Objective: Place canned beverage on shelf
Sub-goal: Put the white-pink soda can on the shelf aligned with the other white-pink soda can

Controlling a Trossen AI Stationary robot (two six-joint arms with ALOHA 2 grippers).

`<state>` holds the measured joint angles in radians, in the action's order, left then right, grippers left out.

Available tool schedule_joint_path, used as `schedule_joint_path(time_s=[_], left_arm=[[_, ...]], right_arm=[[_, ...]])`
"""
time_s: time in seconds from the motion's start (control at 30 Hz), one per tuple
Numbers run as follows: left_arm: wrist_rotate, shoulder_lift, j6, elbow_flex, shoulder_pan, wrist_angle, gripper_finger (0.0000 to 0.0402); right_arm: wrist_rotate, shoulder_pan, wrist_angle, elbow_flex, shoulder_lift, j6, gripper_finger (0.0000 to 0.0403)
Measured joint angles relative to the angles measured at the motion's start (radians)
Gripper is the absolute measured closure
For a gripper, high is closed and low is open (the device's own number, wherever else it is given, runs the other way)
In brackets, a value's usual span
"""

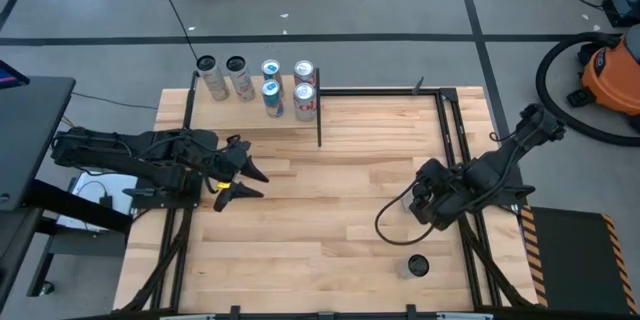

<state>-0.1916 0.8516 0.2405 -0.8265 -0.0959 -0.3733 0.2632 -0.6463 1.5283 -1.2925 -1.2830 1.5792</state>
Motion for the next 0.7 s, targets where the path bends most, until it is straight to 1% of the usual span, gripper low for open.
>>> schedule_joint_path(time_s=[0.2, 0.4, 0.6, 0.7], left_arm=[[0.039, 0.0, 0.0, 0.0, 0.0, 0.0, 0.0195], [0.04, 0.0, 0.0, 0.0, 0.0, 0.0, 0.0195], [0.041, 0.0, 0.0, 0.0, 0.0, 0.0, 0.0195], [0.041, 0.0, 0.0, 0.0, 0.0, 0.0, 0.0195]], right_arm=[[-0.007, 0.002, -0.013, 0.068, 0.001, 0.0, 0.0058], [-0.007, 0.015, -0.019, 0.113, 0.001, 0.015, 0.0058], [0.002, 0.045, -0.107, 0.158, 0.001, -0.011, 0.0058], [0.001, 0.063, -0.11, 0.186, 0.001, -0.008, 0.0058]])
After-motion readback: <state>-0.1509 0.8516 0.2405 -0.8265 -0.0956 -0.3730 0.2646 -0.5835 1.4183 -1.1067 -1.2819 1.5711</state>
